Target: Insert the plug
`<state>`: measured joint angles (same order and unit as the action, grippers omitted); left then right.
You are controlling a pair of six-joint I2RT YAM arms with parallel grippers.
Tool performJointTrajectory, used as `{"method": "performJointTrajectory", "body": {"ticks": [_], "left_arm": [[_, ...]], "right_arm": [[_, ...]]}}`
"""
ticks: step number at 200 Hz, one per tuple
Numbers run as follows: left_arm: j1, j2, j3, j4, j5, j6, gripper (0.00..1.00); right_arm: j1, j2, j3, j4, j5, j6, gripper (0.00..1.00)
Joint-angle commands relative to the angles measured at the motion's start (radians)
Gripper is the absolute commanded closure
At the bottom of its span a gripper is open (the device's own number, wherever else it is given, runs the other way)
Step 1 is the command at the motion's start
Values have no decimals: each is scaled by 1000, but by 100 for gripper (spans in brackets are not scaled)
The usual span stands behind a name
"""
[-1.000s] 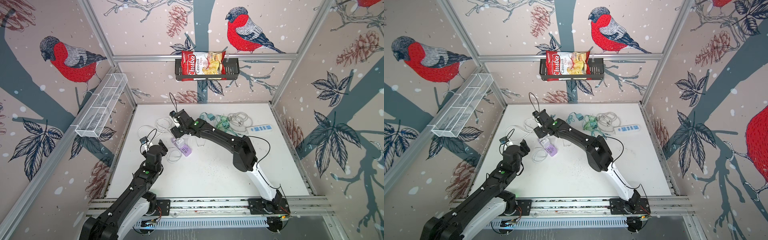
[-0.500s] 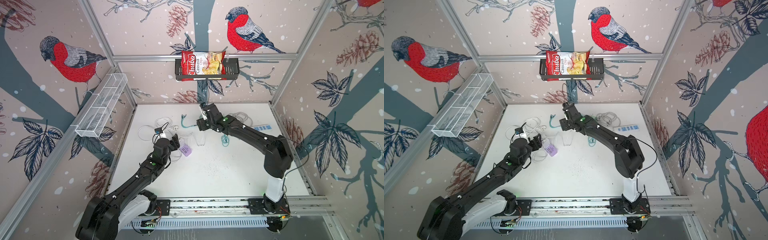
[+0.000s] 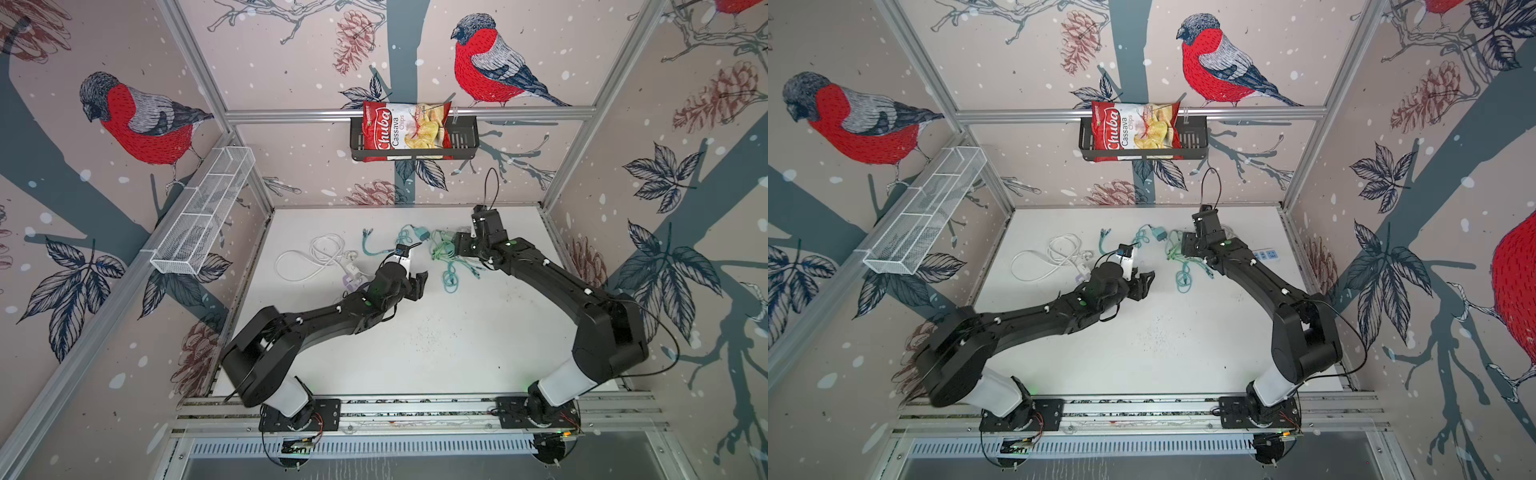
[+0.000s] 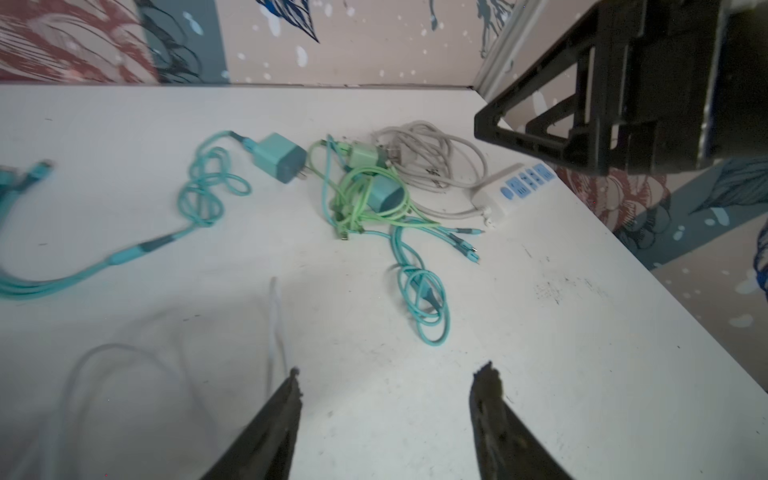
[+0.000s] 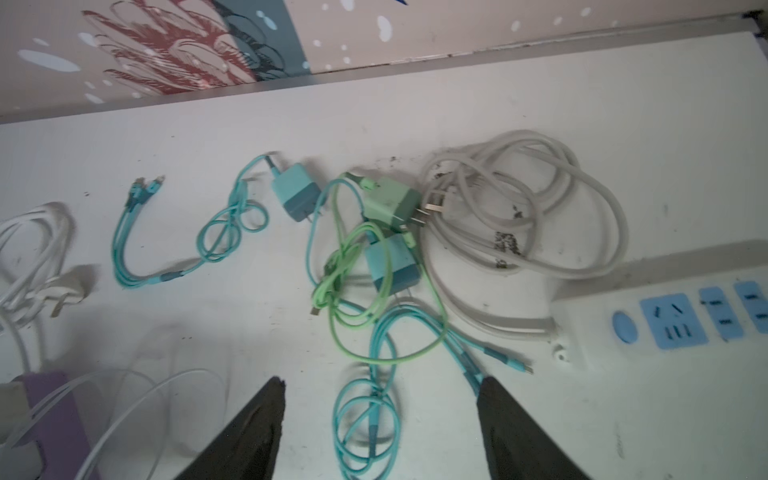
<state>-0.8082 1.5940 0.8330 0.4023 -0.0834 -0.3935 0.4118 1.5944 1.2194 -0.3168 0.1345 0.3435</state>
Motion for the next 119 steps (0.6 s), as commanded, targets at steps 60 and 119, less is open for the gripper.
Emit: {"method": "performJointTrajectory", "body": {"ticks": [60, 119], "left_arm": [[92, 231, 99, -73, 34, -191, 36], [164, 257, -3, -66, 17, -231, 39]], "right_arm": [[-114, 66, -16, 21, 49, 107, 25], [-298, 177, 74, -49, 204, 233, 24]]}}
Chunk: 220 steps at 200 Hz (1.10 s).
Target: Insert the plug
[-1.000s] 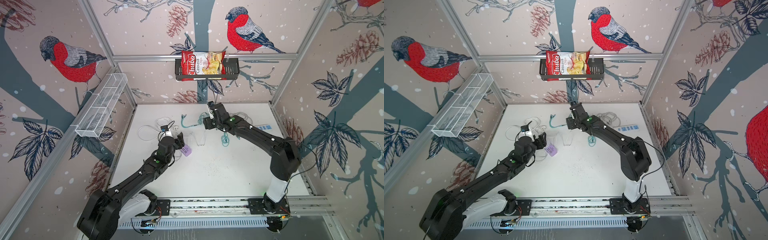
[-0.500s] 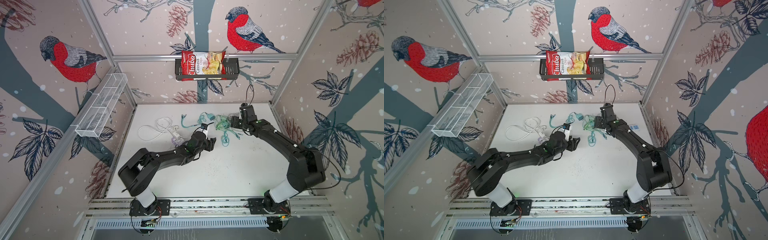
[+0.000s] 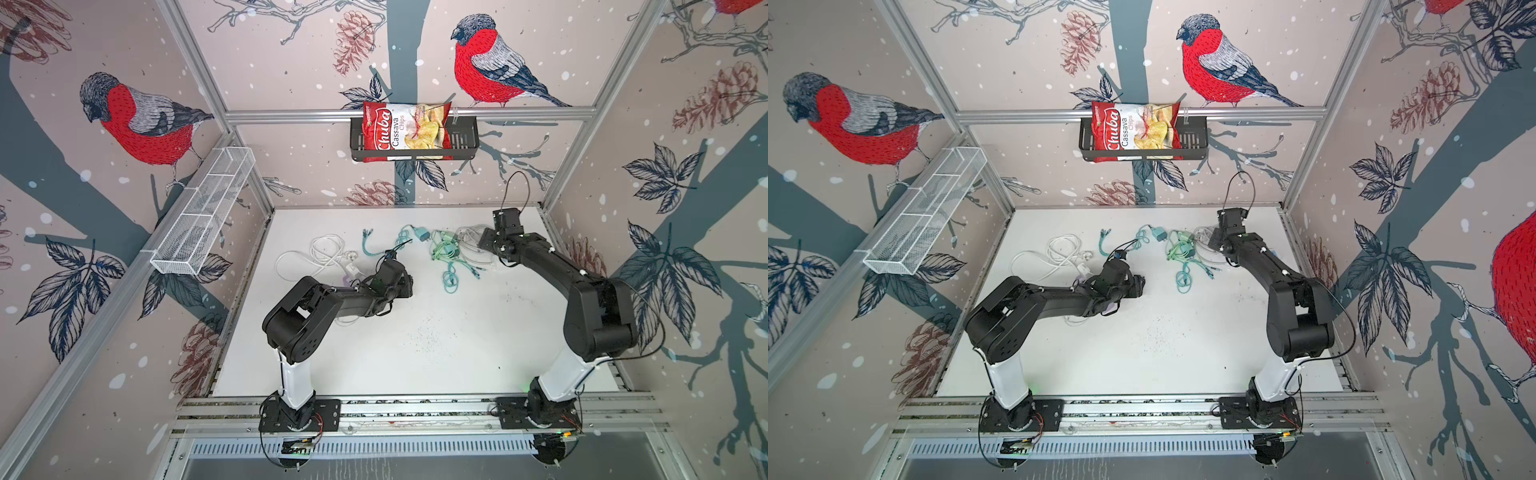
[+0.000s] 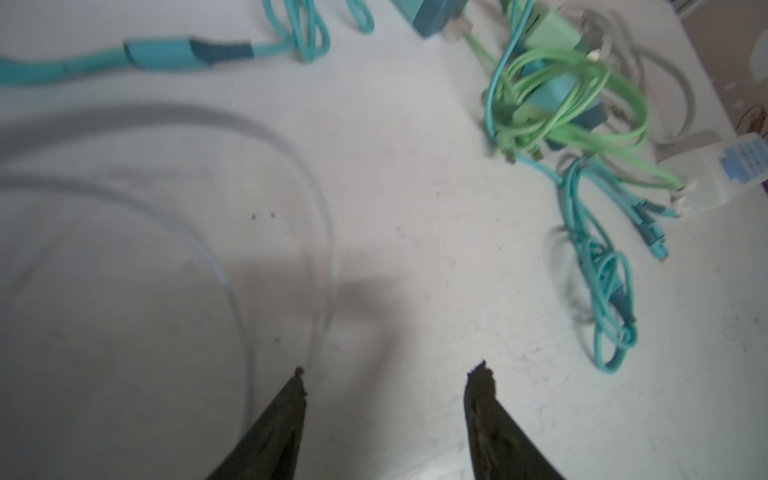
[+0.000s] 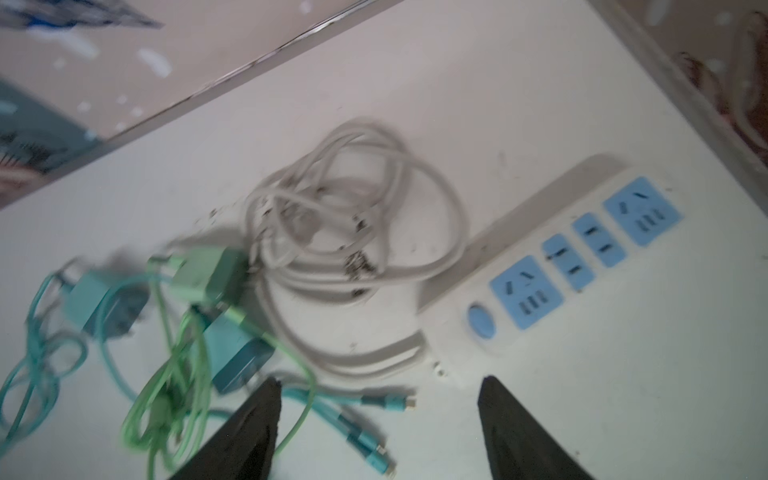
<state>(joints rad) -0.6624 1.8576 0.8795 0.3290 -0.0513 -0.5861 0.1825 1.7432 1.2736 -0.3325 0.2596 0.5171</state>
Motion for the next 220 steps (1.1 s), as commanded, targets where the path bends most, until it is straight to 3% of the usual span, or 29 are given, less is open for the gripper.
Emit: {"method": "performJointTrajectory", "body": {"ticks": [1, 20, 64, 148, 220], "left_arm": [[20, -7, -52, 9, -16, -38, 39], [52, -8, -79, -25, -61, -43, 39], [149, -61, -181, -6, -43, -69, 37], [376, -306, -410, -10, -37, -70, 35], [387, -359, -382, 68, 92, -31, 36]], "right_arm": [[-72, 31, 23, -34, 77, 60, 24], [-132, 73, 50, -45, 78, 56, 21], [-251, 190, 134, -65, 28, 32, 18], [-275, 386, 319, -131, -1, 19, 15], [-272, 418, 272, -135, -103, -6, 19]]}}
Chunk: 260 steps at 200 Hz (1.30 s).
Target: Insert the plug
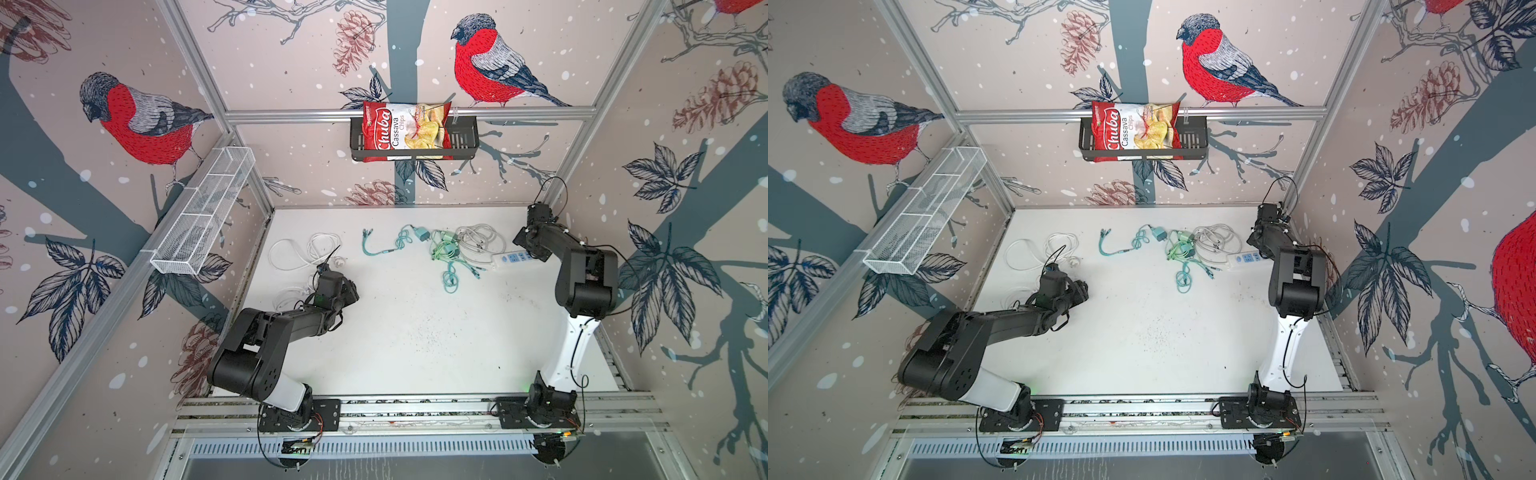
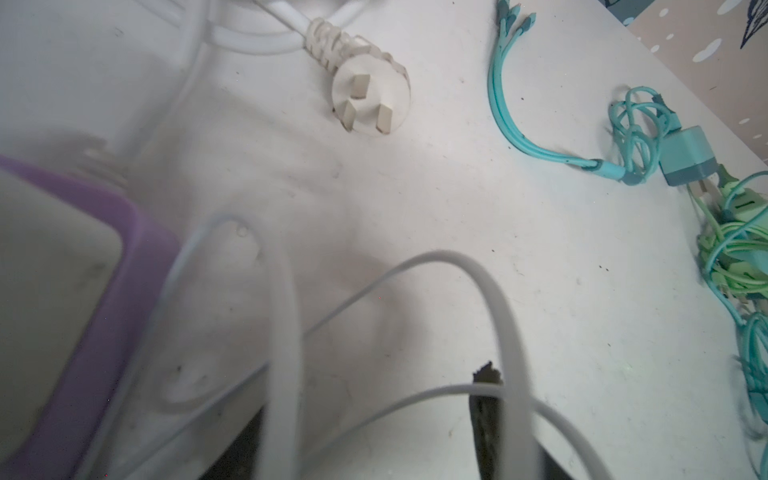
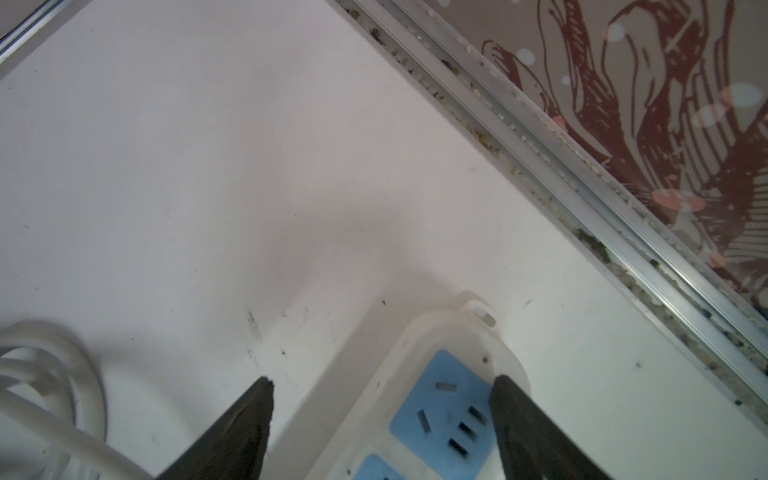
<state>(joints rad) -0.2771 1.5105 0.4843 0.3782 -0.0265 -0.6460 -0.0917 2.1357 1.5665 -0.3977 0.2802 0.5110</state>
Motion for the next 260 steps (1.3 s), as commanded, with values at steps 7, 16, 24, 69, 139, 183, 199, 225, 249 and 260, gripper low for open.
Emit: {"method": "performJointTrajectory", "body": {"ticks": [7, 16, 24, 69, 139, 183, 199, 225, 249, 260], "left_arm": [[0, -15, 21, 23, 74, 37, 36], [-9, -19, 33, 20, 78, 50, 36], [-12, -21, 45, 14, 82, 57, 36], [-36, -53, 71, 14, 94, 75, 36], [-55, -59, 114, 1, 102, 100, 36], [-56, -49, 118, 9, 100, 107, 36], [-56, -43, 120, 13, 102, 106, 36], [-56, -28, 130, 22, 107, 107, 36], [-60, -13, 144, 23, 119, 108, 37], [-62, -9, 145, 25, 120, 111, 37]], "right_arm": [[3, 36, -17, -78, -133, -2, 20], [4, 47, -12, -86, -144, -5, 20], [8, 52, -12, -95, -141, -8, 21], [31, -10, -94, -125, -65, -25, 22], [74, -125, -250, -158, -7, -21, 21], [113, -262, -446, -125, -74, -7, 20], [136, -321, -510, -119, -97, 8, 20], [185, -377, -595, -109, -149, 27, 20], [219, -426, -643, -103, -195, 51, 20], [243, -457, -665, -99, -225, 66, 20]]}}
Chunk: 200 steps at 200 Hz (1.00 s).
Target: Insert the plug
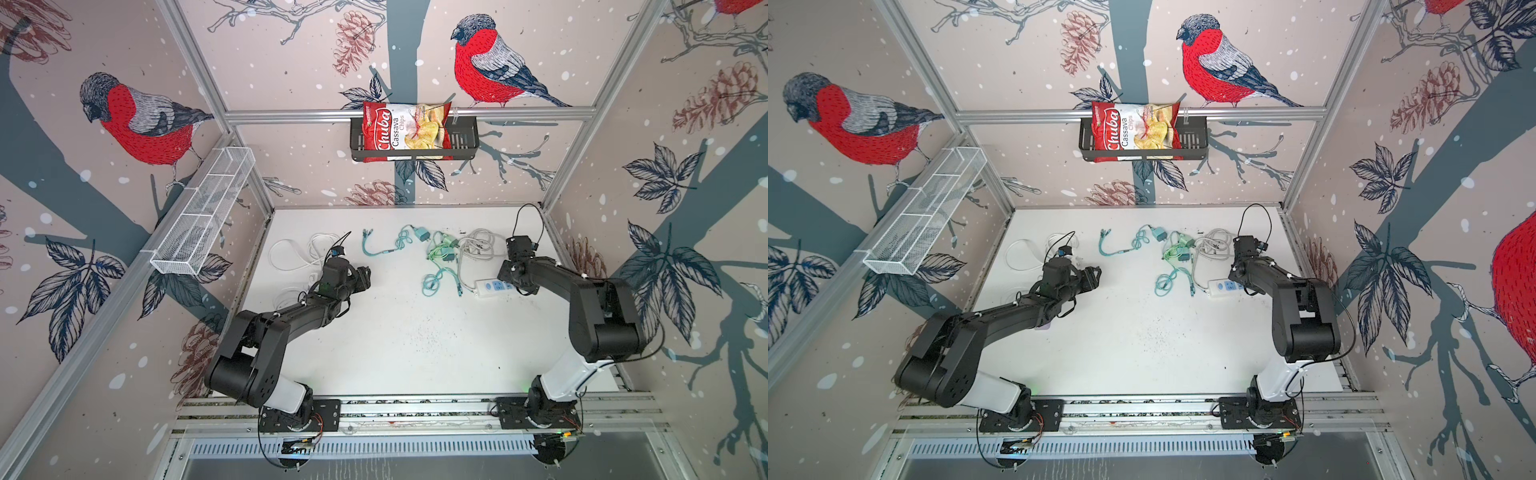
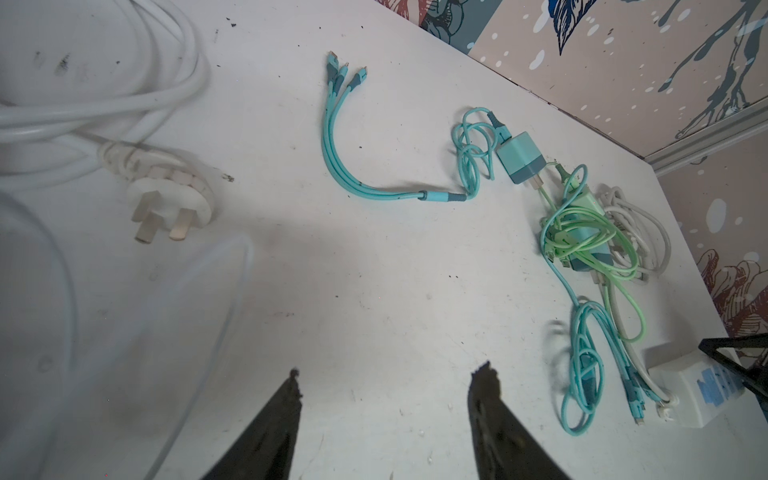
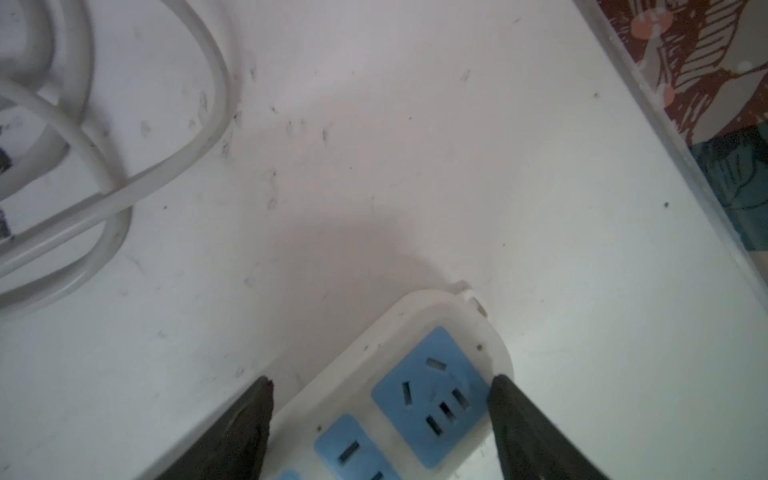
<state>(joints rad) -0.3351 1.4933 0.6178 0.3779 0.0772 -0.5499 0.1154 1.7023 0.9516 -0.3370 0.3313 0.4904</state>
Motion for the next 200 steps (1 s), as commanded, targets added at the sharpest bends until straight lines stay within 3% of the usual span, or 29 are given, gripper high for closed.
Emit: {"method": "performJointTrajectory", "body": {"ticks": [1, 37, 68, 109, 153, 178, 200], "left_arm": [[-5, 8, 13, 25, 16, 15, 37], [-14, 22, 23, 38, 19, 10, 37], [-33, 40, 43, 38, 27, 13, 37], [-51, 38, 50, 27, 25, 16, 37], [-76, 21, 55, 21, 15, 14, 37], [-100, 27, 67, 20, 23, 17, 37], [-133, 25, 78, 1, 9, 19, 37]], "right_arm": [[38, -27, -52, -161, -279, 88, 20], [176, -102, -110, -185, -357, 163, 20], [225, -173, -100, -226, -304, 185, 20], [164, -212, -8, -267, -225, 144, 20], [38, -248, 21, -213, -244, 94, 19], [-62, -189, 38, -160, -239, 53, 23], [-114, -110, 75, -114, -308, 18, 28]]}}
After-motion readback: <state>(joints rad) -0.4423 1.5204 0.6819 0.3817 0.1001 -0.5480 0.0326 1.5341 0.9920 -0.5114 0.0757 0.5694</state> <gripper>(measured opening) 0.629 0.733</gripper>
